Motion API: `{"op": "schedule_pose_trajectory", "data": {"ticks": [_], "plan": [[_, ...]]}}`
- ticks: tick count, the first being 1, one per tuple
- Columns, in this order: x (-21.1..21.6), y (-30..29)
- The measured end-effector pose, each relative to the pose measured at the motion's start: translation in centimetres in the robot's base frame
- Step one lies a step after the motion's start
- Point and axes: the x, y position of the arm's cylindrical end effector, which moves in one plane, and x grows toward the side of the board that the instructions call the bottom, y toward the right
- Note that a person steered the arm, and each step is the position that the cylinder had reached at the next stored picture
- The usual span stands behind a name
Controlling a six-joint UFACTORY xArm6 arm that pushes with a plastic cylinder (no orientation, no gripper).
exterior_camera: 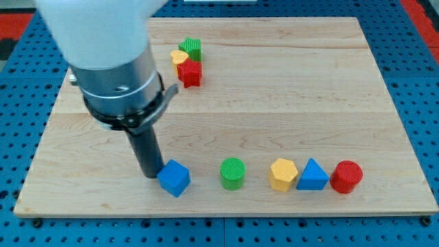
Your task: Move the blue cube close to the green circle
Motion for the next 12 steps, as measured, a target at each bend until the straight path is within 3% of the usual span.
{"op": "schedule_pose_trajectory", "data": {"ticks": [1,2,4,5,6,7,8,9,10,11,12], "plan": [[4.9,-4.0],[6.1,-0.7],[3.5,2.1],[3.3,6.4],[5.2,6.1],[4.9,-5.3],[-3.6,-9.1],[-7.2,-0.6],[-4.9,3.9],[-0.4,4.8],[-2.1,3.8]]}}
